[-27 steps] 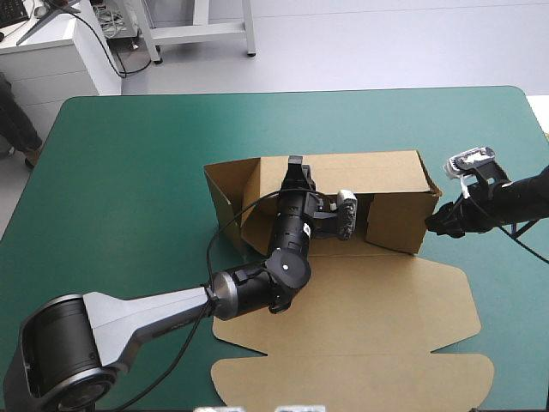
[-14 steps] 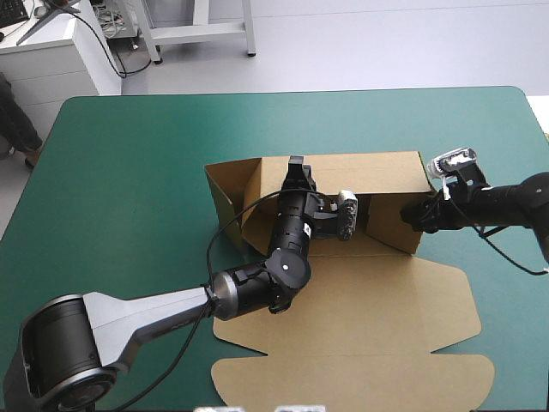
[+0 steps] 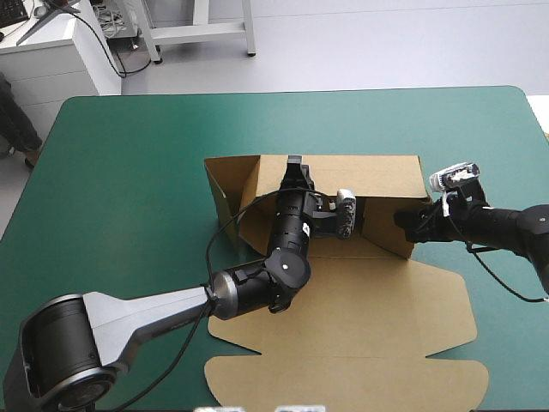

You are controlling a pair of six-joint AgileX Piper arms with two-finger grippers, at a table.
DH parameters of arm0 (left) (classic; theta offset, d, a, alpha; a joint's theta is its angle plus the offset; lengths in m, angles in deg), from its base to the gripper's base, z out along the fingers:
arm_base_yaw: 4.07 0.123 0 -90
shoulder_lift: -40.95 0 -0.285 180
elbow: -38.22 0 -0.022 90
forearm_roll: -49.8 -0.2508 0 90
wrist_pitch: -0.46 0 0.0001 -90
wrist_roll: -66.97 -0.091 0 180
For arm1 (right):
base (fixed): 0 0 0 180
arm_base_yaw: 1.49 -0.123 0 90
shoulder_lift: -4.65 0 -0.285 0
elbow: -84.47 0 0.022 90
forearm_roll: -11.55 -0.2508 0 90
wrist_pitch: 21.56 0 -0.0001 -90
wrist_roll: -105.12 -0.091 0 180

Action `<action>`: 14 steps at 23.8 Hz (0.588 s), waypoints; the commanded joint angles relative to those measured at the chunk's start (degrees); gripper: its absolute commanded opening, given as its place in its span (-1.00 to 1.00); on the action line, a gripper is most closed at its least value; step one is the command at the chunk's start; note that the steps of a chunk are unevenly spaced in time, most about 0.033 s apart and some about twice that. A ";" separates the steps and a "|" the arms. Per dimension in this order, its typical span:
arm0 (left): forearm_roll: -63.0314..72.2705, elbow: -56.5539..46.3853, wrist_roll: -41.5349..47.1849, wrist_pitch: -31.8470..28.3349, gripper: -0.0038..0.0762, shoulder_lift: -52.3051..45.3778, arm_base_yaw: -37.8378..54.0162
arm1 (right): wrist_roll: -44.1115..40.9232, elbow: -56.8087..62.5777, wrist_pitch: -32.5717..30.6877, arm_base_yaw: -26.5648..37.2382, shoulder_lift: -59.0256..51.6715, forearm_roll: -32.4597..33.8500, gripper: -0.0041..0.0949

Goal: Fold the box

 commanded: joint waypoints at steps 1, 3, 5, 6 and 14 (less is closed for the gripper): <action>-1.69 1.20 0.38 -1.98 -0.92 -2.25 -0.74 | -0.06 -1.08 -0.62 -0.31 -1.81 -3.79 -0.17; -1.69 1.20 0.38 -2.14 -0.92 -2.25 -0.74 | -0.49 -1.08 3.04 -0.31 -1.81 -5.39 -0.52; -1.69 1.20 0.38 -3.32 -0.92 -2.25 -0.74 | 1.49 -1.08 4.24 -0.84 -1.81 -9.12 -0.92; -1.69 1.20 0.38 -3.89 -0.92 -2.25 -0.74 | 2.07 -1.08 5.53 -1.81 -1.81 -10.70 -0.94; -1.69 1.20 0.38 -3.93 -0.92 -2.25 -0.74 | 1.64 -1.08 17.74 -11.45 -1.81 -10.85 -0.91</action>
